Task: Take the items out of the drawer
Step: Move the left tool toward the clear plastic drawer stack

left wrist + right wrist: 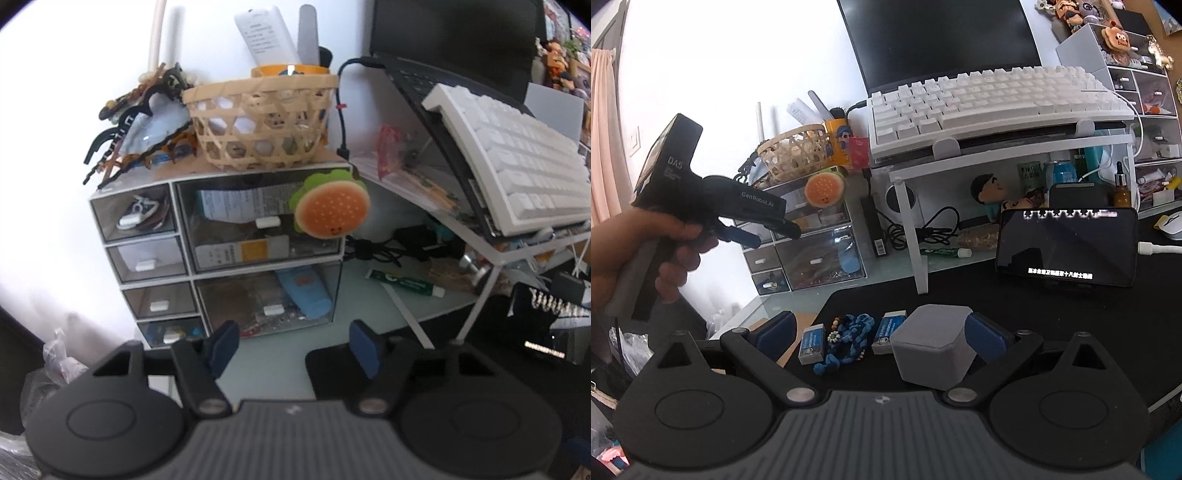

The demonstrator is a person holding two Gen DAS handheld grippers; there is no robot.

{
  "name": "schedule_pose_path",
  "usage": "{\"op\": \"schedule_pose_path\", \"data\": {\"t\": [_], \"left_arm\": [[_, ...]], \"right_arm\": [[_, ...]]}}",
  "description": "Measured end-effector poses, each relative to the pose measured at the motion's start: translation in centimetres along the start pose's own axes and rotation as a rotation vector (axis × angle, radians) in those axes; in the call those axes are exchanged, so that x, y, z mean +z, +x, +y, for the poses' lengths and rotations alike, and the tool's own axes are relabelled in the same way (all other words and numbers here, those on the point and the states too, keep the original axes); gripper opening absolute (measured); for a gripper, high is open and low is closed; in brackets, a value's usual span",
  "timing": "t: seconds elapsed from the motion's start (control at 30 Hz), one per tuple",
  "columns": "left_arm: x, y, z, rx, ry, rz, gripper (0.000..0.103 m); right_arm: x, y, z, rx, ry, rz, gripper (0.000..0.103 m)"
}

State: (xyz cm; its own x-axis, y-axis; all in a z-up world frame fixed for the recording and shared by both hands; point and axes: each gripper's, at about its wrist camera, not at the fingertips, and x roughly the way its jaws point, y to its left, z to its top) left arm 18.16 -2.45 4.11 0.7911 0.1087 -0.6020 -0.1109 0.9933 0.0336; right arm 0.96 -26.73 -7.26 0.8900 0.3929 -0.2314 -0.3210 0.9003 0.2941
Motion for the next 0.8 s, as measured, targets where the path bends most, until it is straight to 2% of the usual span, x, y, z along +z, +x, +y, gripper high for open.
{"op": "schedule_pose_path", "data": {"t": [0.2,0.47,0.63,0.8], "left_arm": [[0.5,1.0,0.3,0.015,-0.007,0.019,0.062],[0.4,3.0,0.8,0.023,-0.034,0.044,0.058],[0.4,4.0,1.1,0.027,-0.050,0.056,0.051],[0.4,4.9,1.4,0.026,-0.057,0.064,0.050]], "right_arm": [[-0.1,0.4,-0.3,0.003,0.008,0.006,0.100],[-0.3,0.5,-0.5,0.001,0.007,0.009,0.100],[-0.4,0.7,-0.5,-0.003,0.000,0.020,0.100],[-0.5,1.0,-0.5,-0.003,-0.008,0.036,0.100]]}}
